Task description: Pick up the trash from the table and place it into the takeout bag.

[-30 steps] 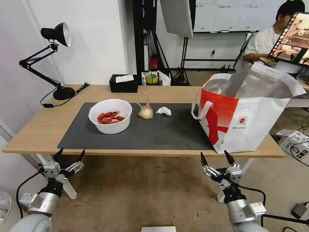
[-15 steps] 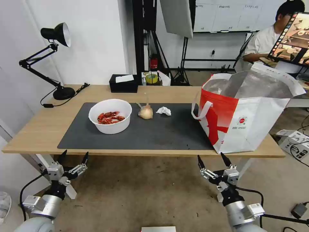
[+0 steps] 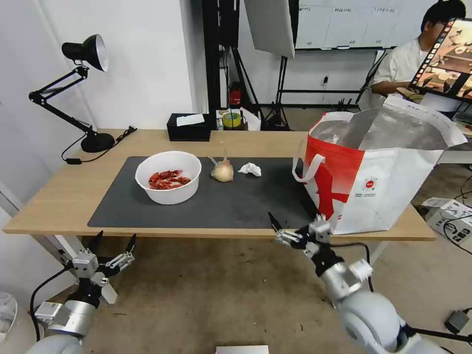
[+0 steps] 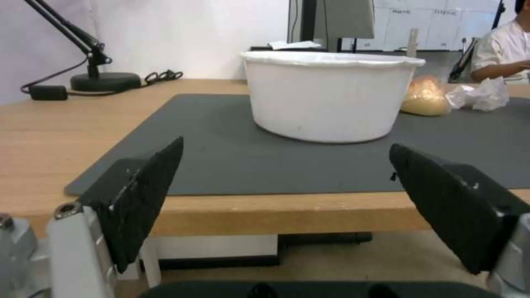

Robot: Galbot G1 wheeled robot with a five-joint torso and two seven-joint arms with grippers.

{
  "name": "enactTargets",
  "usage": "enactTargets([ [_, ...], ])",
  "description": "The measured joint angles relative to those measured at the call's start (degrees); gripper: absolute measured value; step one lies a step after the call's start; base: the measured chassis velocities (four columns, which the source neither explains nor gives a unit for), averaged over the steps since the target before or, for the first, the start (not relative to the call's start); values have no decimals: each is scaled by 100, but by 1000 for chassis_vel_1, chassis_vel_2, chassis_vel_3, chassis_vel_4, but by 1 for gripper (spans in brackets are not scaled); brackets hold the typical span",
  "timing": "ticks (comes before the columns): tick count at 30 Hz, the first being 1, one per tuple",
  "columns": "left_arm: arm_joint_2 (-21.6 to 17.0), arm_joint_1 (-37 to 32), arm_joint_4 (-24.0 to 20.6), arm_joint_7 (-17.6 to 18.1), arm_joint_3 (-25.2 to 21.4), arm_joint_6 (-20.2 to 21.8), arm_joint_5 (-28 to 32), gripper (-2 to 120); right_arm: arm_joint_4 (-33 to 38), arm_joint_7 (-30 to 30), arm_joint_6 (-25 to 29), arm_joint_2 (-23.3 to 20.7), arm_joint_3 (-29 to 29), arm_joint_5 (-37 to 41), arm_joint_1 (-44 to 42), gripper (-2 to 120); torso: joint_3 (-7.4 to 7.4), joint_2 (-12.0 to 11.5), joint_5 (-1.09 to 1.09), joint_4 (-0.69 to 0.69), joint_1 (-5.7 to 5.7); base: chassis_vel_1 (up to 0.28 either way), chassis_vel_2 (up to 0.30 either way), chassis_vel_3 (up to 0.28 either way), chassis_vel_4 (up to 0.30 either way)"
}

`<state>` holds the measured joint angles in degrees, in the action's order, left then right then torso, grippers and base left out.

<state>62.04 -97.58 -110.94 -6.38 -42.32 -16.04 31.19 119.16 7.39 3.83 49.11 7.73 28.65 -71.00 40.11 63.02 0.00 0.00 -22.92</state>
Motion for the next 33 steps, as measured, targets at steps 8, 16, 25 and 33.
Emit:
enactTargets([
  [8,71,43,-2,4,-14,29,-53,100,-639,441,-550,34,-1142,436,1668,100,1,0,0,0,0,0,0,0,0],
  [16,64,40,70,2,-92,32,-57,100,-1491,1262,-1114,630,-2205,1280,3066,100,1,0,-1,0,0,0,0,0,0],
  [25,124,123,154,0,21,30,-169,100,-2694,2427,-1550,1485,-2883,1741,4349,100,1,0,-1,0,-1,0,0,0,0],
  [33,150,149,250,-3,84,28,-249,100,-4022,3019,-1685,2188,-3121,1819,5054,100,0,0,-1,0,-1,0,0,0,0],
])
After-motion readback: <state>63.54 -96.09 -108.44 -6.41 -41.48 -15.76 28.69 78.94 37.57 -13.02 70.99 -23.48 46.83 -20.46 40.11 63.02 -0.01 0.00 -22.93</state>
